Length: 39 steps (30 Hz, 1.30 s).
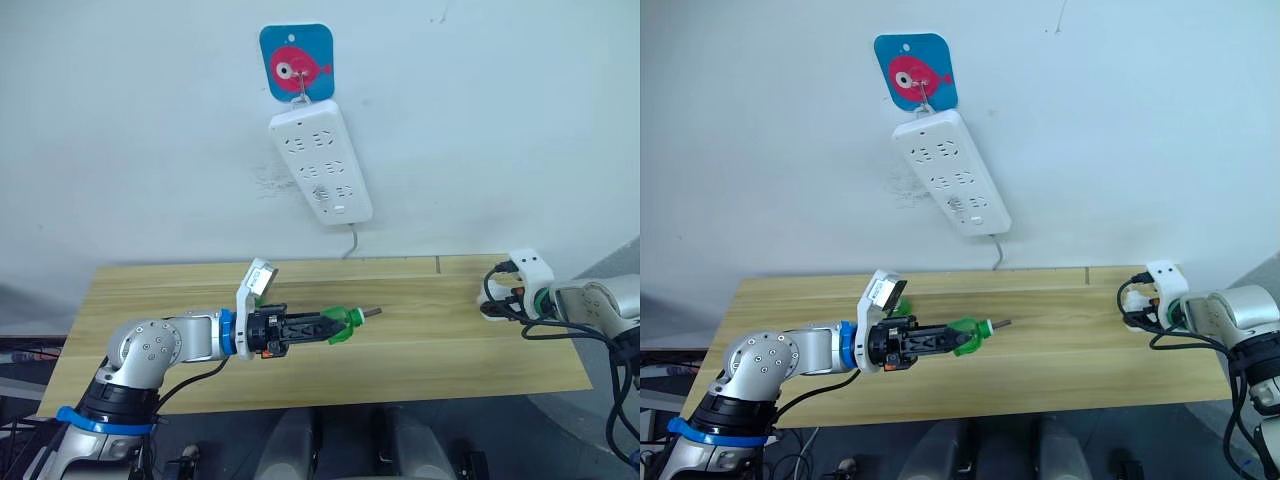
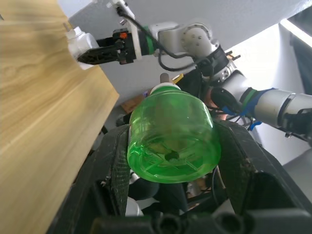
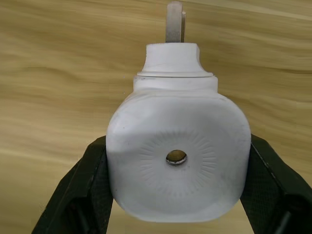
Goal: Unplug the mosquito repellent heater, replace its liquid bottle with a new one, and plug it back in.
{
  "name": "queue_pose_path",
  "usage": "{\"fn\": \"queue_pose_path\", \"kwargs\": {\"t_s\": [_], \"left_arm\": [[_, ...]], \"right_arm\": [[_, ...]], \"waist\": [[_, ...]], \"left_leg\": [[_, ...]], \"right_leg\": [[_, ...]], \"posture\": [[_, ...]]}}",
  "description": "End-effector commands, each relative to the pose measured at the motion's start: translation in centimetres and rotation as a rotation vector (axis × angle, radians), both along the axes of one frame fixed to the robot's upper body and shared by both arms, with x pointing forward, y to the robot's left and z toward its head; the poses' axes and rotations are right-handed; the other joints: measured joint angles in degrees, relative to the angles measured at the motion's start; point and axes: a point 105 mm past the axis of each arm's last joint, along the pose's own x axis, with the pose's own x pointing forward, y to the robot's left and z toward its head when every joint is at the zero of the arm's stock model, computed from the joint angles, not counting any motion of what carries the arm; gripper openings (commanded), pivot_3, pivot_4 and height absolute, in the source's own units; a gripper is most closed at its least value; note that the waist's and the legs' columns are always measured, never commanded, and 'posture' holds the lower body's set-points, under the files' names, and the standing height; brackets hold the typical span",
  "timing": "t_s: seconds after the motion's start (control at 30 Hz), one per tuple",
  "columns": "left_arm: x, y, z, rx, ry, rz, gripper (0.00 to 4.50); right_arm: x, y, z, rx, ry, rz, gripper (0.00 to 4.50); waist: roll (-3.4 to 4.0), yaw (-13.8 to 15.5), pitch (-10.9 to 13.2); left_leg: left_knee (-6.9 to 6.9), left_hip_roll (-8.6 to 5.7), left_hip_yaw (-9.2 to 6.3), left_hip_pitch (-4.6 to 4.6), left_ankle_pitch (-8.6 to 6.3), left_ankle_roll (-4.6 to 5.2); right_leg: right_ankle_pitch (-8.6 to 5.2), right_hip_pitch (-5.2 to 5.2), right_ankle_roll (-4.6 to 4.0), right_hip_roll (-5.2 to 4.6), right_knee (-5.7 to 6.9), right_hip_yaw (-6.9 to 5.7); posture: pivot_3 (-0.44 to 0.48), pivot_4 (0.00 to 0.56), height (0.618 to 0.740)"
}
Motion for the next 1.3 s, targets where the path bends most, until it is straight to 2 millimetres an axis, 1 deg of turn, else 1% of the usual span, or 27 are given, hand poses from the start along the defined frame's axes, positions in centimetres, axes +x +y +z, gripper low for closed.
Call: {"fn": "queue_pose_path", "kwargs": {"t_s": [0.03,0.23,0.43,0.7,0.77,0.83,0.87,0.93,1.07,1.13,1.17,1.2,1.23,1.27,1.3], "left_arm": [[-0.5,0.1,0.7,-0.01,-0.039,0.005,2.27],[-0.5,0.1,0.6,-0.005,-0.04,0.026,2.27],[-0.8,0.0,0.8,-0.002,-0.048,0.009,2.27],[-0.8,-0.1,0.8,0.008,-0.048,0.0,2.27],[-0.8,-0.2,0.8,0.007,-0.048,-0.001,2.27],[-0.9,-0.3,0.9,0.004,-0.05,-0.007,2.27],[-1.0,-0.3,1.0,0.002,-0.05,-0.01,2.27],[-1.1,-0.4,1.0,0.002,-0.05,-0.013,2.27],[-1.1,-0.4,1.0,-0.004,-0.052,-0.009,2.27],[-0.9,-0.3,0.9,0.011,-0.082,0.007,2.27],[-0.7,-0.3,0.7,0.037,-0.119,0.02,2.27],[-0.3,-0.4,0.3,0.084,-0.193,0.042,2.27],[0.5,-0.8,0.3,0.126,-0.321,0.088,2.27],[0.9,-1.1,0.4,0.149,-0.416,0.116,2.27],[1.6,-1.4,0.7,0.156,-0.484,0.163,2.27]], "right_arm": [[0.0,-0.3,-0.2,0.024,0.026,-0.039,2.98],[-0.3,0.3,-1.7,0.055,0.063,-0.073,2.98],[-0.3,0.5,-2.1,0.092,0.07,-0.127,2.98],[-1.1,1.2,-2.6,0.114,0.116,-0.125,2.98],[-1.1,1.1,-2.6,0.115,0.116,-0.129,3.73],[-1.1,1.1,-2.5,0.116,0.114,-0.132,4.37],[-1.1,1.1,-2.5,0.117,0.113,-0.132,4.44],[-1.0,1.1,-1.9,0.123,0.102,-0.127,4.44],[-1.2,0.7,0.5,0.133,0.071,-0.116,4.44],[-1.4,0.3,2.5,0.119,0.039,-0.092,4.44],[-1.4,0.3,3.4,0.094,0.007,-0.054,4.44],[-1.4,0.4,4.4,0.091,-0.016,-0.032,4.44],[-1.1,1.8,5.8,0.166,-0.055,-0.001,4.44],[-1.0,2.7,6.7,0.223,-0.079,0.019,4.44],[-1.0,4.2,7.8,0.333,-0.093,0.035,4.44]], "waist": [[0.0,-0.08,0.0],[0.0,0.14,0.0],[0.0,0.22,0.01],[0.01,0.22,0.01],[0.0,0.23,0.01],[0.0,0.22,0.01],[0.0,0.21,0.01],[0.01,0.2,0.02],[0.06,0.21,0.05],[0.09,0.22,0.08],[0.1,0.23,0.08],[0.11,0.23,0.09],[0.11,0.22,0.09],[0.11,0.24,0.09],[0.11,0.17,0.09]], "left_leg": [[-0.01,0.01,0.0,0.01,0.0,0.0],[0.01,0.0,-0.02,0.02,0.01,0.01],[0.0,0.0,-0.03,0.02,0.01,0.02],[-0.01,-0.01,-0.04,0.03,0.01,0.02],[0.0,0.0,-0.04,0.04,0.01,0.02],[0.0,0.0,-0.04,0.04,0.01,0.02],[-0.01,0.0,-0.04,0.04,0.01,0.02],[-0.01,0.0,-0.04,0.04,0.01,0.02],[-0.01,0.0,-0.04,0.04,0.01,0.02],[-0.01,0.0,-0.04,0.04,0.0,0.02],[-0.02,0.0,-0.05,0.04,0.0,0.03],[-0.03,0.0,-0.06,0.04,0.0,0.03],[-0.06,0.0,-0.05,0.04,0.0,0.03],[-0.08,0.0,-0.06,0.04,0.0,0.03],[-0.1,0.0,-0.05,0.04,0.0,0.02]], "right_leg": [[-0.01,0.0,-0.01,0.01,0.0,0.0],[0.0,0.02,-0.01,-0.01,0.04,0.0],[0.0,0.02,-0.02,-0.01,0.04,-0.01],[0.0,0.03,-0.02,-0.02,0.04,-0.01],[0.0,0.03,-0.02,-0.02,0.04,-0.01],[0.0,0.04,-0.02,-0.01,0.04,-0.02],[0.0,0.03,-0.02,-0.02,0.04,-0.01],[0.0,0.03,-0.02,-0.02,0.04,-0.01],[0.0,0.03,-0.02,-0.02,0.03,-0.01],[0.0,0.03,-0.02,-0.03,0.03,-0.01],[-0.01,0.02,-0.02,-0.04,0.02,-0.01],[-0.01,0.03,-0.02,-0.04,-0.01,-0.02],[-0.01,0.03,-0.03,-0.04,-0.04,-0.02],[-0.01,0.04,-0.03,-0.04,-0.08,-0.02],[-0.01,0.05,-0.03,-0.05,-0.11,-0.02]], "posture": [[0.16,0.224,0.74],[0.17,0.23,0.74],[0.169,0.237,0.74],[0.166,0.239,0.74],[0.166,0.239,0.74],[0.161,0.241,0.74],[0.161,0.241,0.74],[0.161,0.241,0.74],[0.154,0.241,0.74],[0.15,0.238,0.74],[0.136,0.237,0.74],[0.136,0.237,0.74],[0.127,0.237,0.74],[0.127,0.237,0.74],[0.127,0.237,0.74]]}}
